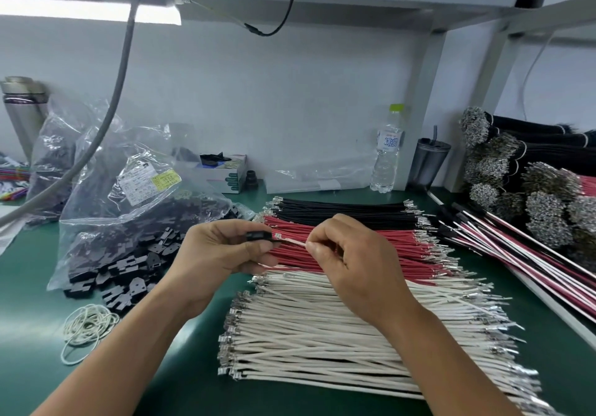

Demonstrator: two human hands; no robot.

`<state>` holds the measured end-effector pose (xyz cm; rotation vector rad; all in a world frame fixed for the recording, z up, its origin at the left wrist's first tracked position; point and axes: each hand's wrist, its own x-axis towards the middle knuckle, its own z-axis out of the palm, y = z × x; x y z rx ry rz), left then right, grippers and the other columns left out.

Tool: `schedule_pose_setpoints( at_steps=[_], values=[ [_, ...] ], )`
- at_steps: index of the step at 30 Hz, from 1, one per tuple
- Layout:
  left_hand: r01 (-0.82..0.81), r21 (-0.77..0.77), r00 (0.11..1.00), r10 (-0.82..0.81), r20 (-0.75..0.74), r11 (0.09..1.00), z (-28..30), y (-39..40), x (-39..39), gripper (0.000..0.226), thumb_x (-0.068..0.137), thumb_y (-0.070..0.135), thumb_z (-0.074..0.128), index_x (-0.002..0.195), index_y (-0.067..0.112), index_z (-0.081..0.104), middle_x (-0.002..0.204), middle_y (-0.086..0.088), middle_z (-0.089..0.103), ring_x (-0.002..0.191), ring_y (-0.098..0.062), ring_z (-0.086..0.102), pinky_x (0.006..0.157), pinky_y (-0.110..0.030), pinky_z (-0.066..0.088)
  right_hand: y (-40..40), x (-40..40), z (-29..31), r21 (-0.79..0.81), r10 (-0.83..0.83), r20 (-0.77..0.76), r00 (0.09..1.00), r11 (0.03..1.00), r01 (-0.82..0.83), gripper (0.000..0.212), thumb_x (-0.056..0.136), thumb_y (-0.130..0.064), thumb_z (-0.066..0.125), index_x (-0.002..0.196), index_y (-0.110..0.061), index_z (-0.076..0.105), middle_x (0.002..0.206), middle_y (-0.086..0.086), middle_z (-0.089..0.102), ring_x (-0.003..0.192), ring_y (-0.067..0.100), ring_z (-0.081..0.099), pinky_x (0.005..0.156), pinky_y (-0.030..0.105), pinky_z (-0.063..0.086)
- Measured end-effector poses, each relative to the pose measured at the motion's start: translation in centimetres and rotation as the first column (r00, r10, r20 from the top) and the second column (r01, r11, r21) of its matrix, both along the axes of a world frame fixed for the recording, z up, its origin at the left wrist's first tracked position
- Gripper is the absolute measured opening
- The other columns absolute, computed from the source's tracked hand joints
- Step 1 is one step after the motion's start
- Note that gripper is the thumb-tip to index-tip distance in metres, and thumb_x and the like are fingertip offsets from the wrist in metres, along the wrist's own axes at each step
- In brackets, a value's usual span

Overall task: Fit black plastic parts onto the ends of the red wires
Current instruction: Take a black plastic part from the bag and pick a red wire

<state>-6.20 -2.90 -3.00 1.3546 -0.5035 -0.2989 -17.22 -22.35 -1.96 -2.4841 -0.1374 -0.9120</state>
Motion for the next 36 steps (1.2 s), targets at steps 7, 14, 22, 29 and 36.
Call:
schedule_pose_setpoints(
  at_steps=[7, 14, 22, 29, 36],
  values=[
    [0.026, 0.043, 0.999, -0.027, 0.035, 0.999, 0.0, -0.2, -0.4, 0.030, 0.066, 0.012, 0.085, 0.095, 0.011, 0.083, 0.088, -0.026, 0.077, 0.075, -0.033, 0.079, 0.062, -0.027, 0.063, 0.2, 0.5, -0.3, -0.017, -0.043, -0.047, 0.998, 0.999, 0.042, 0.011, 0.092, -0.031, 0.062, 0.081, -0.032, 0.064, 0.079, -0.016, 0.059, 0.075, 0.005, 0.056, 0.060, 0.022, 0.042],
    [0.045, 0.065, 0.998, -0.048, 0.047, 0.997, -0.2, -0.2, -0.5, 0.029, 0.067, 0.012, 0.084, 0.095, 0.010, 0.083, 0.089, -0.027, 0.077, 0.070, -0.030, 0.078, 0.061, -0.028, 0.063, 0.1, 0.5, -0.4, -0.064, -0.078, -0.080, 0.994, 0.995, 0.073, 0.012, 0.092, -0.035, 0.060, 0.080, -0.034, 0.061, 0.078, -0.018, 0.057, 0.074, 0.001, 0.055, 0.059, 0.018, 0.037],
    [0.049, 0.058, 0.997, -0.052, 0.063, 0.997, -0.2, -0.3, -0.6, 0.028, 0.066, 0.008, 0.083, 0.095, 0.006, 0.082, 0.083, -0.029, 0.075, 0.067, -0.029, 0.076, 0.063, -0.029, 0.064, -0.4, 0.4, -0.3, 0.024, -0.033, -0.122, 0.992, 0.999, 0.036, 0.012, 0.086, -0.038, 0.058, 0.076, -0.033, 0.061, 0.073, -0.018, 0.059, 0.073, 0.004, 0.056, 0.059, 0.022, 0.039],
    [0.024, 0.146, 0.990, -0.044, 0.137, 0.989, 0.1, -0.5, -1.2, 0.023, 0.069, 0.001, 0.080, 0.092, 0.005, 0.083, 0.077, -0.026, 0.075, 0.063, -0.030, 0.075, 0.058, -0.027, 0.062, 0.3, 1.0, -0.7, 0.146, 0.058, -0.171, 0.984, 0.989, -0.033, 0.013, 0.094, -0.029, 0.065, 0.082, -0.032, 0.063, 0.081, -0.016, 0.061, 0.078, 0.004, 0.057, 0.069, 0.028, 0.048],
    [0.000, 0.183, 0.984, -0.032, 0.174, 0.983, 0.1, -0.6, -1.1, 0.023, 0.069, 0.012, 0.082, 0.092, 0.010, 0.084, 0.073, -0.020, 0.076, 0.055, -0.027, 0.072, 0.050, -0.029, 0.059, 0.9, 0.8, -0.9, -0.078, -0.081, 0.011, 0.997, 0.994, 0.081, 0.012, 0.097, -0.037, 0.060, 0.090, -0.030, 0.066, 0.086, -0.016, 0.056, 0.079, 0.002, 0.052, 0.063, 0.022, 0.039]
  ],
)
